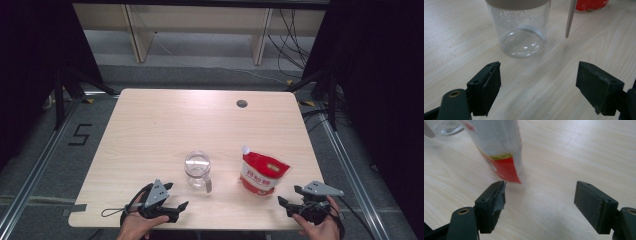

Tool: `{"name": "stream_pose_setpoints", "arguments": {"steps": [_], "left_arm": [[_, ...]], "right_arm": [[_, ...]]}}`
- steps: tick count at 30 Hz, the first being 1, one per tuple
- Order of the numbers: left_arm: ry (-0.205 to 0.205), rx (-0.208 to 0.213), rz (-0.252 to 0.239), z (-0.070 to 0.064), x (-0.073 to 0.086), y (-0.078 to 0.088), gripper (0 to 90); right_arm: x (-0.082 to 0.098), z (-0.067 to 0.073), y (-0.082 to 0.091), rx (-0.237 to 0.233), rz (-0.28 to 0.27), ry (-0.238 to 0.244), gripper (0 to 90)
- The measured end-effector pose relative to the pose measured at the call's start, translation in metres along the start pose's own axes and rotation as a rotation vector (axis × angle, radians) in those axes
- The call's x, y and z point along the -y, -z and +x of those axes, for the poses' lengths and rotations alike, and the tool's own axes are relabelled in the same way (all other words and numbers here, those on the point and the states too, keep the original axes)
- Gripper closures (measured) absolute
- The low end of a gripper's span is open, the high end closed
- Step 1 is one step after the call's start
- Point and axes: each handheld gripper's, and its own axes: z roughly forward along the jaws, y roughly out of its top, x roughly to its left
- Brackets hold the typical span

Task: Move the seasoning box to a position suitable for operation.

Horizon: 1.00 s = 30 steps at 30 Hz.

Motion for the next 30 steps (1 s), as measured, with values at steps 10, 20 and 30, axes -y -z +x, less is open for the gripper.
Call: {"name": "stream_pose_setpoints", "arguments": {"steps": [10,20,30], "left_arm": [[-0.008,-0.009,0.009,-0.004,0.0,0.0,25.2],[0.006,0.021,0.026,-0.008,-0.003,-0.002,29.3],[-0.004,0.022,-0.016,-0.018,-0.015,-0.008,35.0]], "right_arm": [[0.001,0.005,0.005,0.018,-0.009,-0.017,25.8],[0.003,0.008,0.005,0.02,-0.029,0.003,23.9],[0.003,0.012,0.008,0.019,-0.039,-0.008,25.0]]}}
